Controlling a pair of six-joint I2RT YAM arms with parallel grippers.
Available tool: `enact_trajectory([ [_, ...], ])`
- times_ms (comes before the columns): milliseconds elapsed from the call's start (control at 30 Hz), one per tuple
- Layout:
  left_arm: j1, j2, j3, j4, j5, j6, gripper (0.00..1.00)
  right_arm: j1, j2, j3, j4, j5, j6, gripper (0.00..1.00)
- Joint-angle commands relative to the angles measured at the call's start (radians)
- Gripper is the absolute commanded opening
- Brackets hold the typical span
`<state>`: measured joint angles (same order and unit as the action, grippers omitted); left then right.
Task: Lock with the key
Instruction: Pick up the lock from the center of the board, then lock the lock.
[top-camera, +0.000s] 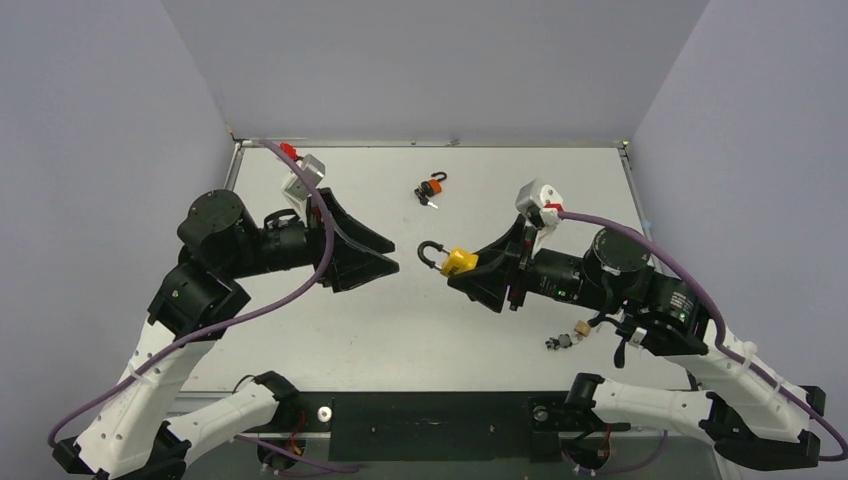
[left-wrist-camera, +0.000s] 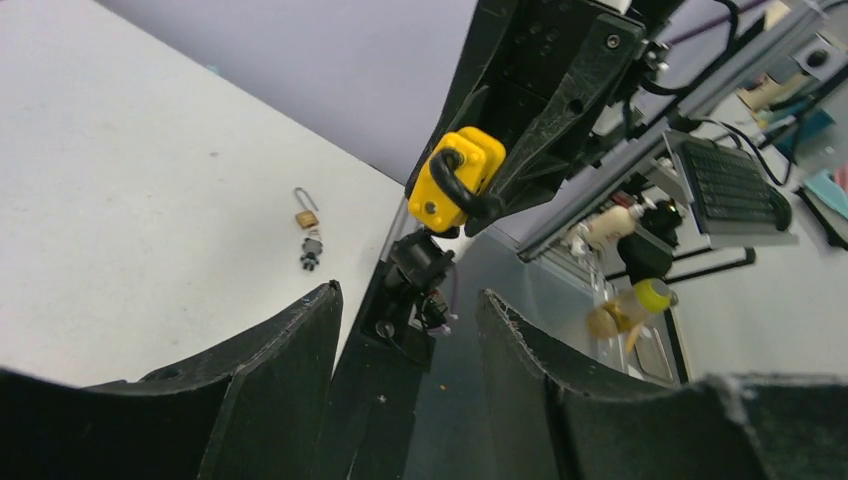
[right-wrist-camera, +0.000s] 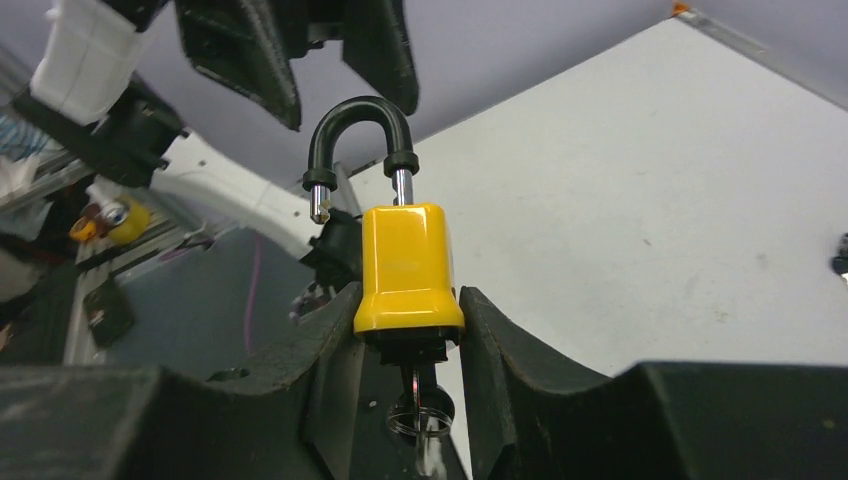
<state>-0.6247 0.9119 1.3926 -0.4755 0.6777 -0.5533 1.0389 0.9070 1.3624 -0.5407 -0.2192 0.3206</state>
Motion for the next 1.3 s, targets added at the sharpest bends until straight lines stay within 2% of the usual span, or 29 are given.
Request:
enact_trajectory([
  [0, 0.007, 0.031, 0.036, 0.089, 0.185, 0.012, 0.50, -0.007, 0.030, 0.039, 0.018, -0.233, 0.036, 0.00],
  [233, 0.010, 0.048, -0.010, 0.222, 0.326, -0.137, 0.49, -0.007, 0.045, 0.050, -0.010, -0.215, 0.014, 0.00],
  [300, 0.013, 0.059, -0.012, 0.218, 0.336, -0.155, 0.49, -0.006, 0.051, 0.052, -0.011, -0.210, 0.010, 0.00],
  [533, 0.017, 0.093, 0.006, 0.046, 0.273, -0.068, 0.41, -0.006, 0.047, 0.070, -0.017, -0.185, 0.001, 0.00],
  [733, 0.017, 0.112, 0.018, -0.025, 0.226, -0.029, 0.37, -0.004, 0.049, 0.075, -0.019, -0.194, 0.004, 0.00],
  [900, 0.014, 0.111, 0.023, -0.039, 0.227, -0.017, 0.34, -0.005, 0.046, 0.073, -0.019, -0.183, 0.003, 0.00],
  [1067, -0.006, 0.106, 0.005, -0.028, 0.241, -0.019, 0.27, -0.005, 0.048, 0.076, -0.017, -0.155, 0.000, 0.00],
  [1167, -0.022, 0.093, -0.015, -0.015, 0.248, -0.020, 0.27, -0.006, 0.055, 0.083, -0.014, -0.140, 0.000, 0.00],
  [1267, -0.028, 0.083, -0.031, 0.007, 0.265, -0.036, 0.33, -0.005, 0.061, 0.087, -0.010, -0.138, -0.001, 0.00],
])
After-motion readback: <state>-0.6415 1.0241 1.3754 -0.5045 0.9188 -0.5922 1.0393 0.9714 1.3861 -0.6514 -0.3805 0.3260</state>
